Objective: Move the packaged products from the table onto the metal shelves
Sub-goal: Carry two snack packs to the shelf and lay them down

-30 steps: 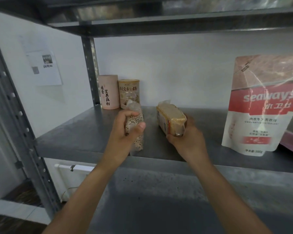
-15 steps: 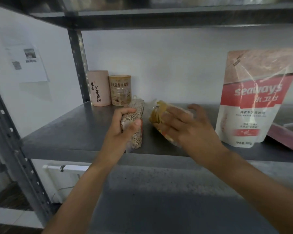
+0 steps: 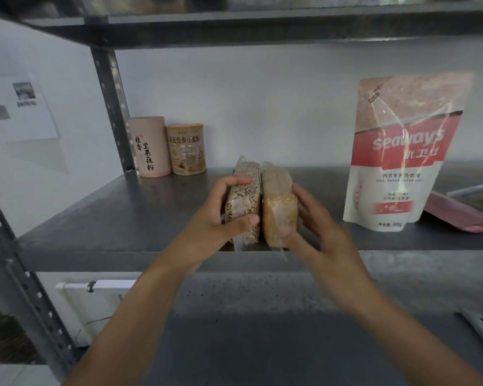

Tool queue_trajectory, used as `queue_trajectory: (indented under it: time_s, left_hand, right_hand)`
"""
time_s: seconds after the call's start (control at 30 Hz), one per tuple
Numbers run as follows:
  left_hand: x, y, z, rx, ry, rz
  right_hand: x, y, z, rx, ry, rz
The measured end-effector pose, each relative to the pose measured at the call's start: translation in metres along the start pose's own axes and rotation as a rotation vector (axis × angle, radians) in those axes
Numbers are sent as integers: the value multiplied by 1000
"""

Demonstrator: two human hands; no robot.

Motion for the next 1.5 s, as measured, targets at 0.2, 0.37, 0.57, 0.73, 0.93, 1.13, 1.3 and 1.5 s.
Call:
queue_trajectory:
  time_s: [0.2,0.37,0.57,0.73,0.93,1.13,1.3,1.5]
  left_hand:
    - [15,2,30,3,54,120]
    - [24,9,62,-9,104,207]
    - [28,17,73,34,104,277]
    - [30,20,74,136,78,422]
    - [38,20,69,196,-17,539]
    - [49,11,52,93,-116,665]
    - [108,-10,-13,509,-384,693]
    - [254,20,-115,761,142,610]
  right_hand:
    - [-20,-17,30,74,-89,-186]
    - [-28,-27,47,95,-117,-258]
    - [-27,-32,50,95,-157,-262]
    - [-25,-31,47,119,-149,-288]
    - [-16,-22,39,153,-221,-548]
    - [2,-19,1,149,-301,-879]
    - [-24,-10,-77,50,-429,-1051]
    - [-59,-19,-272,763,-439,-1273]
Point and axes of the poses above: each hand's wrist, its own z-axis towards the middle knuckle, its own x-axis out of the palm, y = z × x, the point moved 2 cm from there along z, towards the middle knuckle, and after that the axes turned 1 degree about y, right-handed, at the moved point
